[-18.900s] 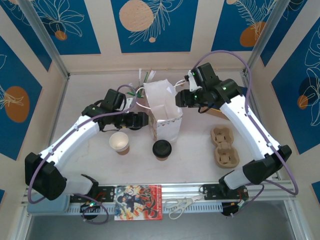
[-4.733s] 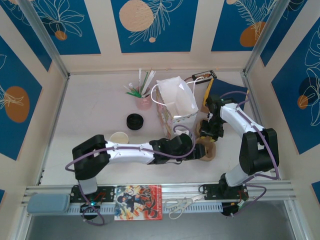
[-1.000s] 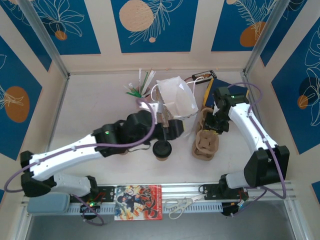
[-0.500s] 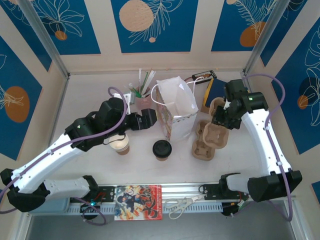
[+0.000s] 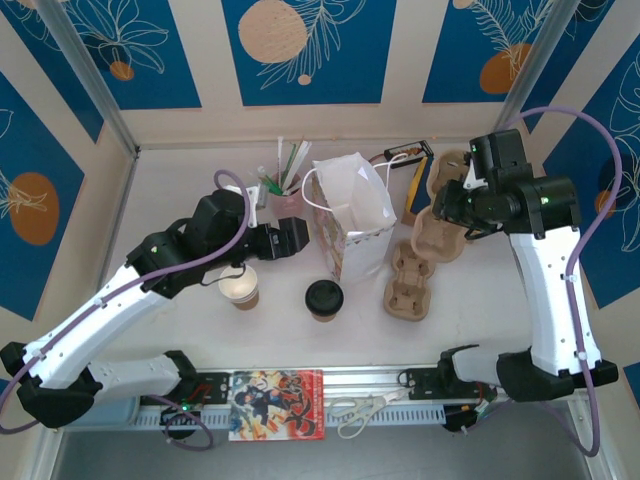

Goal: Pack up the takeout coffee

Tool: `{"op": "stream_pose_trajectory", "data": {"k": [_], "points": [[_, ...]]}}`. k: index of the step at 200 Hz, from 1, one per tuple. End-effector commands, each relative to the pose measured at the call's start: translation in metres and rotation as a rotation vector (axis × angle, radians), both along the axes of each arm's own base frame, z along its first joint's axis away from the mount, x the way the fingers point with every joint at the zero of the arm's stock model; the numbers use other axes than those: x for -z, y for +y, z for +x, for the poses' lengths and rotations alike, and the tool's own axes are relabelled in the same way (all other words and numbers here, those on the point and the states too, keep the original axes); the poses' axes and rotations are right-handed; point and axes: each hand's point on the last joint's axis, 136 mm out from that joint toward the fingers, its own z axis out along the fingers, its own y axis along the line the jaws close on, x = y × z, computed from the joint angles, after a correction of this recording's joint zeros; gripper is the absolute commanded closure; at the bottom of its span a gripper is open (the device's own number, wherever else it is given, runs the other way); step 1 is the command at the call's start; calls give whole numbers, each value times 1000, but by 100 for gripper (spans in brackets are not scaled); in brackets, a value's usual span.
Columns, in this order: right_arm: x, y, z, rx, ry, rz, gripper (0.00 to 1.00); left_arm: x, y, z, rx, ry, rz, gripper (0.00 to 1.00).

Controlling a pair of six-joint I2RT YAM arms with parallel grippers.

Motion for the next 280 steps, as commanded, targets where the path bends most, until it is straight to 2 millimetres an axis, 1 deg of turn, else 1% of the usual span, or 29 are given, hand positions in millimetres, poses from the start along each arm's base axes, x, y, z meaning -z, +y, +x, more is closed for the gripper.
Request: {"op": "stream_pose_trajectory", "data": {"k": [1, 35, 69, 99, 134, 168, 196, 216, 233, 247, 280], "points": [[-18, 11, 5, -54, -57, -27, 67, -4, 1, -2, 11, 9, -10, 0], [-43, 41, 20, -143, -167, -15, 67, -2, 3, -4, 6, 22, -16, 0], [-60, 68, 37, -200, -250, -15, 67, -2, 10, -6, -13, 17, -18, 0], [-63, 91, 54, -245, -272, -17, 67, -3, 18, -10, -27, 12, -17, 0], [-60, 114, 77, -289, -287, -42, 67, -5, 28, -14, -49, 0, -16, 0], [-48, 136, 96, -333, -266, -64, 67, -6, 38, -18, -69, -5, -16, 0], [-29, 146, 108, -360, -221, -101, 67, -5, 45, -21, -84, -13, -19, 0], [-12, 149, 114, -367, -184, -130, 67, -4, 50, -23, -95, -17, -15, 0], [2, 153, 117, -376, -146, -138, 67, -5, 55, -24, -105, -25, -8, 0], [9, 154, 116, -374, -115, -135, 67, -4, 58, -24, -113, -29, 0, 0], [30, 155, 111, -374, -29, -139, 66, -3, 59, -24, -113, -31, 9, 0]]}}
